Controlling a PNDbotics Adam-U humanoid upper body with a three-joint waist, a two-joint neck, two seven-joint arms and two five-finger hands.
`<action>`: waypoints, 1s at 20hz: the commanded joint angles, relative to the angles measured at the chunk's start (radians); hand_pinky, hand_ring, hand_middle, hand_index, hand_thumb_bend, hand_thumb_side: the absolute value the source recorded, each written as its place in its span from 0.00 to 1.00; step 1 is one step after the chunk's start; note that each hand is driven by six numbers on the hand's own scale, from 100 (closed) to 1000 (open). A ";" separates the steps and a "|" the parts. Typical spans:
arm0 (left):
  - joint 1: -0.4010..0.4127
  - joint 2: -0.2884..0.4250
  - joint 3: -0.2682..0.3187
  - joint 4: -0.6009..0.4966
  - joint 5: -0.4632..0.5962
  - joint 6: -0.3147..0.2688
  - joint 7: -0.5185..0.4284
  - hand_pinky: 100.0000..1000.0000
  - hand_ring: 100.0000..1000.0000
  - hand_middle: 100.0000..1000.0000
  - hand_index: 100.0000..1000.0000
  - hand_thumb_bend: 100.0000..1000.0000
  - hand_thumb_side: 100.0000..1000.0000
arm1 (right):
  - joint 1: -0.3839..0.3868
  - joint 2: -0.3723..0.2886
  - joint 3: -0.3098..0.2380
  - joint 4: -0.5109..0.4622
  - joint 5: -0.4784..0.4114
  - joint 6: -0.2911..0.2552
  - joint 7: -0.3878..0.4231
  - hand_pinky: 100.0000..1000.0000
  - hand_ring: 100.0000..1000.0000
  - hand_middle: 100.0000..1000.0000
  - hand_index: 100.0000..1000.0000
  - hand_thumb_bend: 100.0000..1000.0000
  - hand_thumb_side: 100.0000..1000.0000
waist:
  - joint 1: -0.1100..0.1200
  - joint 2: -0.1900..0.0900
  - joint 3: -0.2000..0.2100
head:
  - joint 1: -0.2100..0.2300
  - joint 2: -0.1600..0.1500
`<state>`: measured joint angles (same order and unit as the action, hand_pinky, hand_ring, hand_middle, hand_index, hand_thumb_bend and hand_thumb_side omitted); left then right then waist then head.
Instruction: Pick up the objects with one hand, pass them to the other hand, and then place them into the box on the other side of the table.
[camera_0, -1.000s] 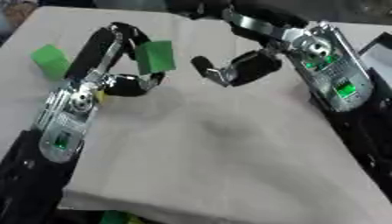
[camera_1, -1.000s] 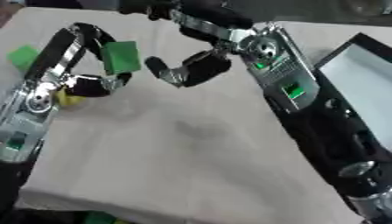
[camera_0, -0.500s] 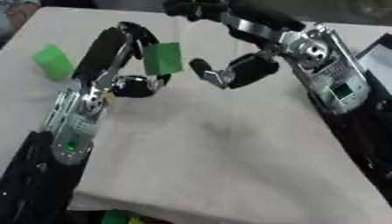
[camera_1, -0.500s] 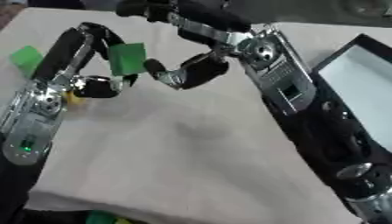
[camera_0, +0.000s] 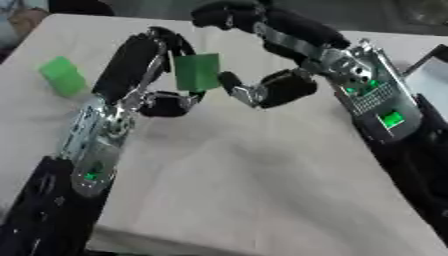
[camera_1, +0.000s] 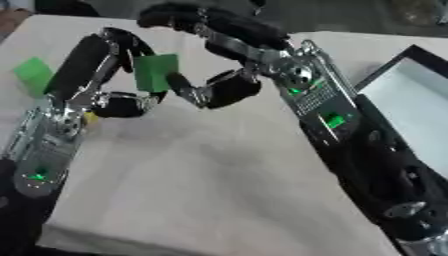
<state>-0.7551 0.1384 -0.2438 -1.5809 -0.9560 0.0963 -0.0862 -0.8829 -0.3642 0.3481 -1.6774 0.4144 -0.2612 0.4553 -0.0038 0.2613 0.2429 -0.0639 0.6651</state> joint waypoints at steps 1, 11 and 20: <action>-0.016 0.000 0.006 -0.023 0.022 0.016 0.004 0.45 0.34 0.37 0.50 0.25 0.00 | -0.012 0.004 -0.004 -0.011 0.050 0.003 -0.002 0.90 1.00 0.93 0.94 0.00 0.05 | 0.013 -0.026 0.000 | 0.001 -0.014; -0.024 -0.004 0.003 -0.030 0.023 0.036 0.018 0.44 0.32 0.36 0.50 0.26 0.00 | 0.006 0.020 -0.003 0.001 0.108 0.005 0.003 0.92 1.00 0.96 0.96 0.00 0.06 | 0.013 -0.024 -0.003 | 0.003 -0.007; -0.022 -0.010 -0.005 -0.045 0.108 0.041 0.018 0.43 0.32 0.36 0.50 0.22 0.00 | 0.005 0.024 -0.009 0.011 0.117 0.027 -0.011 0.92 1.00 0.96 1.00 0.00 0.02 | 0.012 -0.024 -0.005 | 0.005 0.001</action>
<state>-0.7582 0.1292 -0.2492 -1.5995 -0.8612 0.1352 -0.0706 -0.8618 -0.3380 0.3494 -1.6600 0.5254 -0.2376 0.4482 -0.0038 0.2614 0.2387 -0.0628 0.6658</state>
